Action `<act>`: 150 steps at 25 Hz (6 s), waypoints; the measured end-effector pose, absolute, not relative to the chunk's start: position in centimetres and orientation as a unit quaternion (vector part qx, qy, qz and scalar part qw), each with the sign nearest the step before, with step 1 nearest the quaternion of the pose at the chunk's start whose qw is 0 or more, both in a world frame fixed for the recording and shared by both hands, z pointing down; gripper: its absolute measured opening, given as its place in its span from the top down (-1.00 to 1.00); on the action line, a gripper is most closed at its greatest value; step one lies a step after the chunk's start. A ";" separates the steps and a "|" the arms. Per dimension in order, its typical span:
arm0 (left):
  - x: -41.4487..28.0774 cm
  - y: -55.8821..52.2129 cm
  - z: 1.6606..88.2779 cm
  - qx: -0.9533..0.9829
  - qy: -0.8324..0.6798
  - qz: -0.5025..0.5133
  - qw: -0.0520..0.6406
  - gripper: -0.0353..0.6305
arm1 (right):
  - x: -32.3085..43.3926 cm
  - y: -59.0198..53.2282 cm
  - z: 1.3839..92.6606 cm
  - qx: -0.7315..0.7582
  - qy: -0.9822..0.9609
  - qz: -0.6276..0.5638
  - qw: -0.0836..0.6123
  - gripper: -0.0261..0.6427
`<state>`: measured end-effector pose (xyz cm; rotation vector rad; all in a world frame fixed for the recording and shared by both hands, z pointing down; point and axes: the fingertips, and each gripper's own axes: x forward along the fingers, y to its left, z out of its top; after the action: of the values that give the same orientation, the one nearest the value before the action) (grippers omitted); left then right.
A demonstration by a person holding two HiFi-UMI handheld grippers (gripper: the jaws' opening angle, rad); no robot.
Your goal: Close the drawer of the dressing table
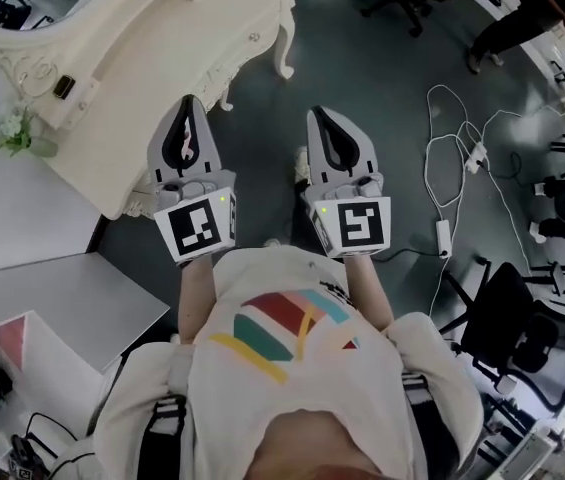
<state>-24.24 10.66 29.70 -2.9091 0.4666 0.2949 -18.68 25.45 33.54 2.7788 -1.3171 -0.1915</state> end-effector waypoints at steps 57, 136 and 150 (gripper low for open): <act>2.3 -12.0 26.1 -0.838 0.539 0.054 0.070 0.88 | 17.5 -6.6 30.2 0.666 -0.744 -0.049 0.017 0.92; -2.2 -22.9 33.0 -0.831 0.554 -0.009 0.053 0.87 | 28.3 -21.5 60.1 0.695 -0.647 0.215 0.226 0.59; -2.2 -23.0 33.4 -0.831 0.553 -0.018 0.053 0.87 | 28.4 -21.6 59.9 0.703 -0.639 0.201 0.241 0.66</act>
<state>-2.17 -23.00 33.40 -2.5273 1.6820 -0.0544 28.41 -21.57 59.94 1.9220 -1.7471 0.5501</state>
